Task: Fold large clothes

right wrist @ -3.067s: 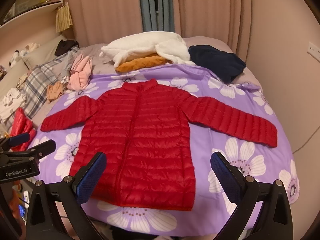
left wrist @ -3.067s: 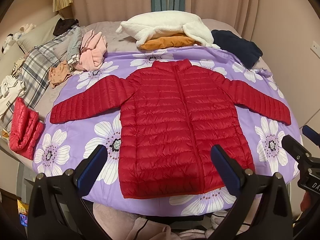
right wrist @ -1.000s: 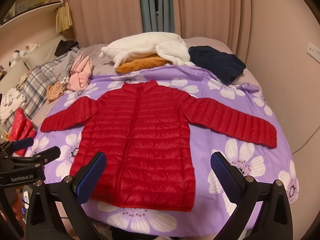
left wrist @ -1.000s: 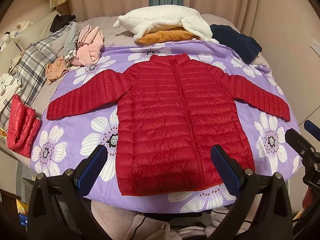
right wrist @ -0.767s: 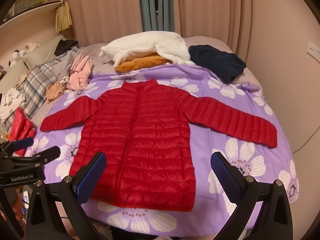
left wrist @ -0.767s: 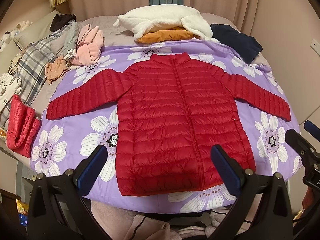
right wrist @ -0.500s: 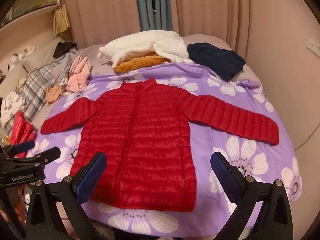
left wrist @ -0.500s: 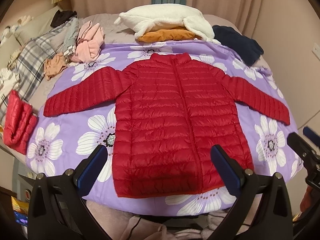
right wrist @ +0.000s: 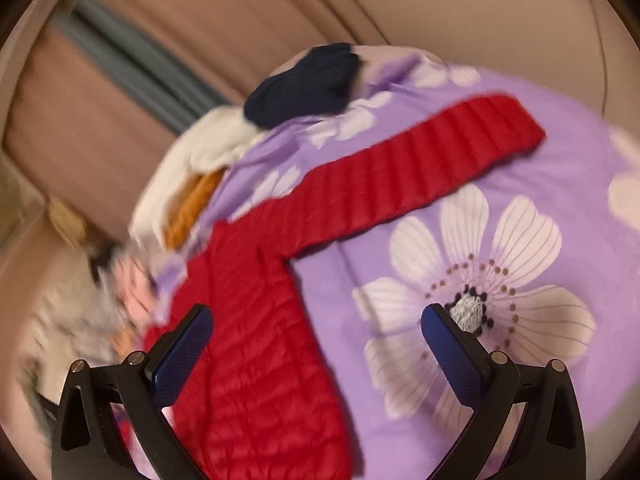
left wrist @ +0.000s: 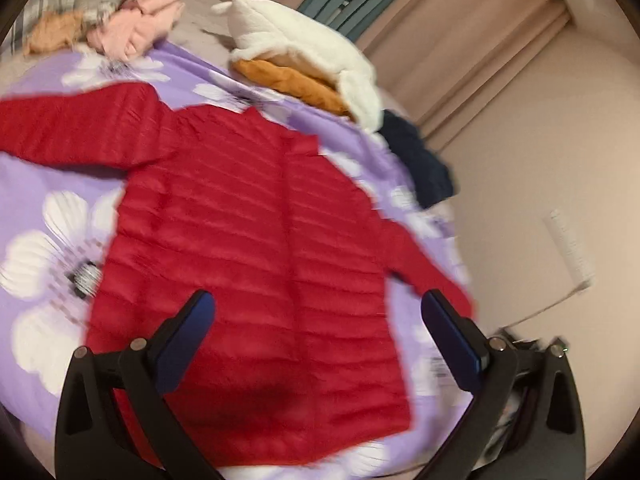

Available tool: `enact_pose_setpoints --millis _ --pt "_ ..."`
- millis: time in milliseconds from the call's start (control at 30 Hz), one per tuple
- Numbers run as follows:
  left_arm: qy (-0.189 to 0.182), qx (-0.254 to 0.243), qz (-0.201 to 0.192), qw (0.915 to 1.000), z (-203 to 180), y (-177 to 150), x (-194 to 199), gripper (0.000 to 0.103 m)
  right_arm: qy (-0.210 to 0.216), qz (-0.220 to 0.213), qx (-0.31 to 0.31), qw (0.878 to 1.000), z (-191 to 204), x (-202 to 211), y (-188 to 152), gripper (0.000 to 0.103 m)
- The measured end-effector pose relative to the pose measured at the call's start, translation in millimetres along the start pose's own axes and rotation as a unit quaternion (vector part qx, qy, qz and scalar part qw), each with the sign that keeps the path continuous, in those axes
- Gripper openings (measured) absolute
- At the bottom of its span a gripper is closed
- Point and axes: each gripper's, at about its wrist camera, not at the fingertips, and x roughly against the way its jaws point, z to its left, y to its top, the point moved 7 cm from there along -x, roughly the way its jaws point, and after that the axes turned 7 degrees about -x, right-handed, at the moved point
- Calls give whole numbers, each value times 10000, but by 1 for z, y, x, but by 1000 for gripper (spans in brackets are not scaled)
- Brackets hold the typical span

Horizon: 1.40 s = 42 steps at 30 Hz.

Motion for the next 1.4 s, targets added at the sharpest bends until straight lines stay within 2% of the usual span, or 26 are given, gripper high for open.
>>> enact_pose_setpoints --millis 67,100,200,267,400,467,667,733,767,833,867,900,933,967,1000,1100,1267,1400 --pt "266 -279 126 9992 0 3 -10 103 245 -186 -421 9986 -24 -7 15 103" --pt "286 -295 185 9990 1 3 -15 103 344 -277 -534 9976 -30 -10 21 103" --pt "23 -57 458 9989 7 4 -32 103 215 -441 -778 9958 -49 -23 44 103" --pt "-110 80 534 9985 11 7 -42 103 -74 -374 -854 9956 -57 -40 62 103" --pt "175 28 652 9977 25 8 -58 103 -329 -466 -1000 9934 -70 -63 97 103" --pt "227 44 699 9973 28 9 -62 103 -316 -493 -1172 9914 -78 -76 111 103" --pt "421 -78 766 9961 32 15 -74 103 -55 -1160 -1728 9781 -94 -83 149 100" --pt "437 -75 785 9959 33 16 -78 103 -46 -1290 -1761 9759 -95 -81 154 81" --pt "447 -60 801 9958 34 17 -79 103 -118 -1302 -1787 9752 -98 -81 158 75" --pt "505 -13 867 9950 36 16 -83 103 -188 -1244 -1859 9745 -105 -86 161 50" --pt "522 11 903 9945 38 16 -85 103 -260 -1193 -1935 9735 -110 -88 161 43" --pt "546 33 948 9940 39 15 -87 103 -324 -1163 -1999 9724 -115 -89 160 27" --pt "559 61 982 9936 41 15 -88 103 -337 -1149 -2051 9714 -118 -87 161 17" --pt "552 95 992 9935 43 15 -88 103 -315 -1170 -2052 9712 -118 -84 161 15" --pt "548 117 988 9935 44 15 -87 103 -291 -1219 -1969 9724 -115 -79 162 11" --pt "560 179 959 9936 50 15 -82 103 -435 -1363 -1393 9799 -86 -69 170 10" --pt "611 319 857 9939 62 15 -70 103 -536 -1601 103 9856 16 -41 181 10" --pt "576 564 793 9936 78 12 -55 103 -589 -1585 1180 9785 106 -39 171 9"
